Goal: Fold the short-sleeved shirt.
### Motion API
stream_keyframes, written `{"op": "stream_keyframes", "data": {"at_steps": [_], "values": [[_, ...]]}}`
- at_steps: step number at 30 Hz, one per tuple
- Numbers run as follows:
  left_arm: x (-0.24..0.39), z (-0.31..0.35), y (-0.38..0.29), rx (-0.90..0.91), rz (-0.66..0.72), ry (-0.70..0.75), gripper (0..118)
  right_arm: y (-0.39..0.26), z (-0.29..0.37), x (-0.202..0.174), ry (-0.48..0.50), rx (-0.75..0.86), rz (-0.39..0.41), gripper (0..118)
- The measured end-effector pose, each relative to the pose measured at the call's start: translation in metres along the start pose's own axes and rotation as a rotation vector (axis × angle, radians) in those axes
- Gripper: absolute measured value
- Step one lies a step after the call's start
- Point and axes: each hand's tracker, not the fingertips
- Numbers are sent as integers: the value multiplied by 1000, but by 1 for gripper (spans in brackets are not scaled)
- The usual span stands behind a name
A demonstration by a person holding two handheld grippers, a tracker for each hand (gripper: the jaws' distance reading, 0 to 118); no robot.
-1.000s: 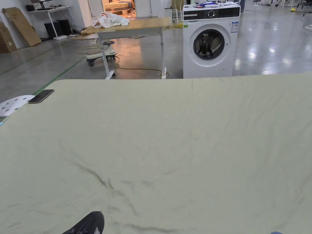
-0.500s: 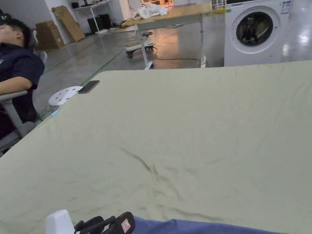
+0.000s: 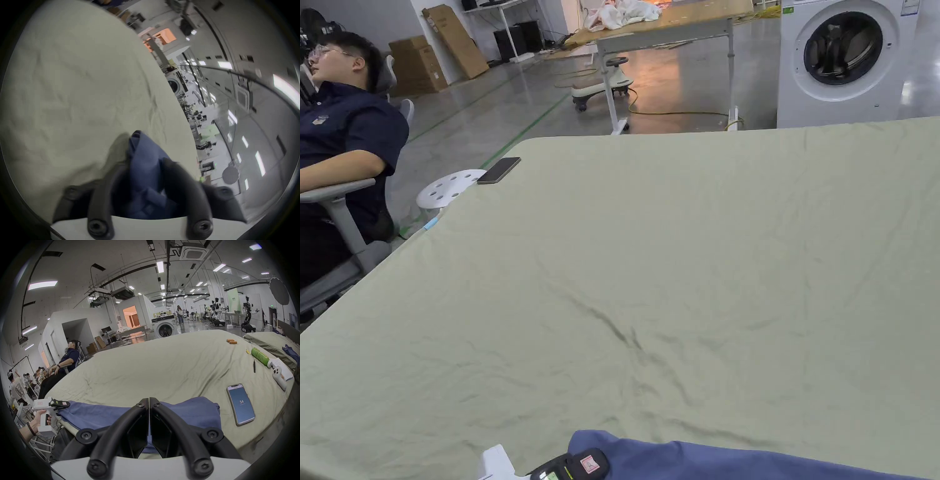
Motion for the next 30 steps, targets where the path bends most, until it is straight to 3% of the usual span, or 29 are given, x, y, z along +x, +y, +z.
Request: {"op": "stream_keyframes", "data": {"at_steps": [1, 3, 9, 15, 18, 23, 26, 30], "values": [[-2, -4, -1, 0, -15, 8, 12, -1, 1, 1, 2, -4, -6, 0], [0, -1, -6, 10, -8, 4, 7, -2, 3, 2, -10, -9, -9, 0], [31, 45, 17, 125, -60, -35, 4, -3, 10, 9, -38, -2, -13, 0], [78, 91, 52, 280, -295, 180, 4, -8, 4, 16, -39, -2, -63, 0], [112, 78, 30, 203, -419, 92, 4, -11, -1, 13, -38, -5, -102, 0], [150, -1, -57, -13, -462, -41, 4, -14, 3, 10, -13, -2, -108, 0], [165, -65, -117, -193, -519, 10, 4, -16, 10, 3, -4, -11, -91, 0], [174, -107, -165, -245, -651, 135, 6, -21, 22, 0, -22, -25, -41, 0]]}}
